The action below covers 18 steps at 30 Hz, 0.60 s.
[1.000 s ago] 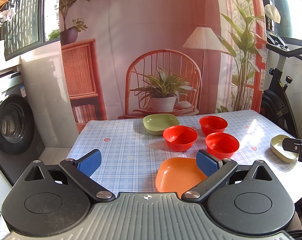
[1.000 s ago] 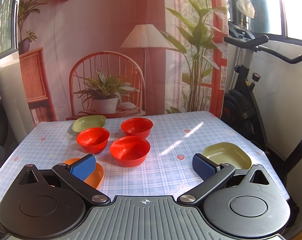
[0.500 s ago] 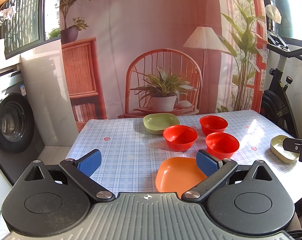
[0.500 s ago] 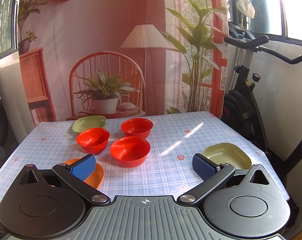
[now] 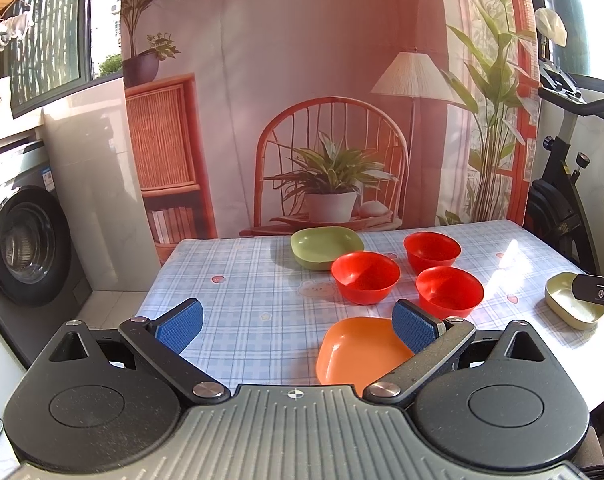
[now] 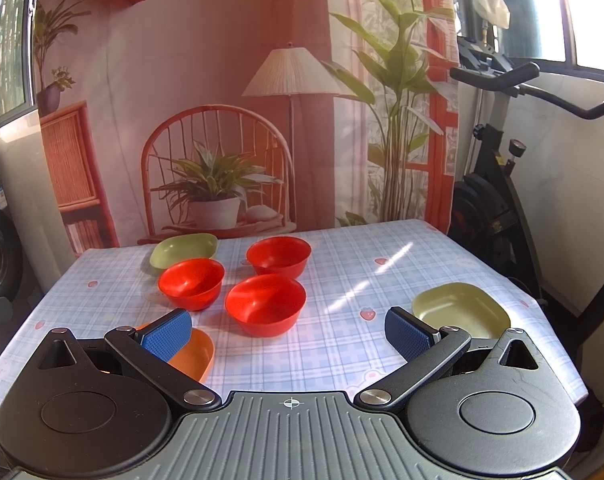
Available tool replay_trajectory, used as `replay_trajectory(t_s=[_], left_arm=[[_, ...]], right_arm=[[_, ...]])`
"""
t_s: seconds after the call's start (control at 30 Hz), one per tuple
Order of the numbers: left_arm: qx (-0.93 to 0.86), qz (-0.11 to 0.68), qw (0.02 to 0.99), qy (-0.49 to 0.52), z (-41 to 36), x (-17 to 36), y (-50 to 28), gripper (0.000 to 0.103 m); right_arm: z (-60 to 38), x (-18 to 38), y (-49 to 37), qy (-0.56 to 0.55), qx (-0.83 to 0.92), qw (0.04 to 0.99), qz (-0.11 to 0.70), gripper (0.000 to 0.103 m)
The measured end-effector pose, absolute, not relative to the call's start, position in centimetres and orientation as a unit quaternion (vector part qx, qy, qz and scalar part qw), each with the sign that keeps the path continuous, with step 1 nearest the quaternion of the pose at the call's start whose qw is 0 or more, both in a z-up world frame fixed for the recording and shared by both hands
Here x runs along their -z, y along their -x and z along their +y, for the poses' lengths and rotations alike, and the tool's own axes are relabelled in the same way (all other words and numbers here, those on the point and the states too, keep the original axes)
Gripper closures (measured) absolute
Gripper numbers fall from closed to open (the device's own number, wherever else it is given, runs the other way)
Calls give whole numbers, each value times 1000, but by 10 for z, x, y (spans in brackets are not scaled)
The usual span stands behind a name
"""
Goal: Organize plates and bowls
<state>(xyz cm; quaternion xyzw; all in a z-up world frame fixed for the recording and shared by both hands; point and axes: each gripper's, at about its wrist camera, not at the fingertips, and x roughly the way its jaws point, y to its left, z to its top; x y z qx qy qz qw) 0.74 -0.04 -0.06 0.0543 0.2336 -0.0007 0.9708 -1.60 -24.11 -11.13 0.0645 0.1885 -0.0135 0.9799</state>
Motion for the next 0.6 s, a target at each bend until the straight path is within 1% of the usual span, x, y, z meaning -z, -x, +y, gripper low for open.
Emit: replay_trajectory(t_s=[0.13,0.3,0.47,0.6], left_arm=[[0,222,974,-51,4,-9,-18,1],[-4,204,977,-57,10,-28,-39,1],[-8,181,982,-55,16,-49,-62,1],[-12,177,984,-29,25,-58,-83,1]], right_arm=[[-250,96,4,-80,-7,983,164,0],[-249,69,-17,-62,-25,989,128,0],[-253,43,-47,-66,-37,993,93,0],[-255,34,-75,-91,-47,990,94,0]])
